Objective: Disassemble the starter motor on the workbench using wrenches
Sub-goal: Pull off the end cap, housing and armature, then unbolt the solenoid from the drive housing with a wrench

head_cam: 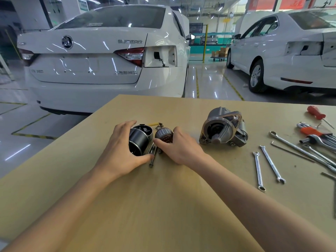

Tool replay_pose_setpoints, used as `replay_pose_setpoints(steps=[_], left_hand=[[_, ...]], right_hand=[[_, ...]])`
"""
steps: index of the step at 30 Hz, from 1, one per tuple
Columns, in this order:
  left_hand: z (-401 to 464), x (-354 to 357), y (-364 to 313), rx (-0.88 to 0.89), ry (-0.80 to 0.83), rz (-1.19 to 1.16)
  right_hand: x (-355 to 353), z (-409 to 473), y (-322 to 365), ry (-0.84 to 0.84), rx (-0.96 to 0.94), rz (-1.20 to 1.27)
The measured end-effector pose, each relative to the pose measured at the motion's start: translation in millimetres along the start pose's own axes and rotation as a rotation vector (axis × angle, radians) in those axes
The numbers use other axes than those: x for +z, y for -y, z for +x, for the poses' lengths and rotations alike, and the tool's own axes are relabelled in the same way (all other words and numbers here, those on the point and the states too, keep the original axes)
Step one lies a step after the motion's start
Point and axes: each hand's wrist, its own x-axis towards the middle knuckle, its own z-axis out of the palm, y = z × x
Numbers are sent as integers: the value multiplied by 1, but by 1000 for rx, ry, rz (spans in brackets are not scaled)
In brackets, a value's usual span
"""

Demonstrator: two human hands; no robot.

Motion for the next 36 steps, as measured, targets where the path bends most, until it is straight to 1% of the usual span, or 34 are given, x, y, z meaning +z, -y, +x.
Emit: replay_pose_setpoints(steps=[19,21,23,25,26,28,29,31,33,34,36], left_hand=[[0,-7,-7,-68,38,62],[-2,-9,-13,-32,0,130],[-6,-10,-22,116,-110,190],[-9,-8,-35,305,-193,171],[-9,-6,-42,383,-201,159],[-5,2,-56,481,-194,162],[-2,7,-62,490,-191,156],[5,18,-74,461,-146,108],[10,32,-87,438,-63,71],[14,39,-93,424,-16,63],[21,54,-107,378,60,34]], right_hand=[[-4,-3,1,20,18,3],[-7,-10,5,-66,-48,-77],[-12,-22,7,-225,-197,-122],[-24,-35,3,-358,-348,-29],[-33,-40,-3,-412,-407,33],[-54,-47,-19,-522,-481,109],[-65,-48,-30,-580,-491,135],[-87,-46,-55,-691,-444,197],[-108,-39,-81,-752,-318,253],[-117,-36,-92,-752,-244,267],[-125,-31,-113,-701,-129,287]])
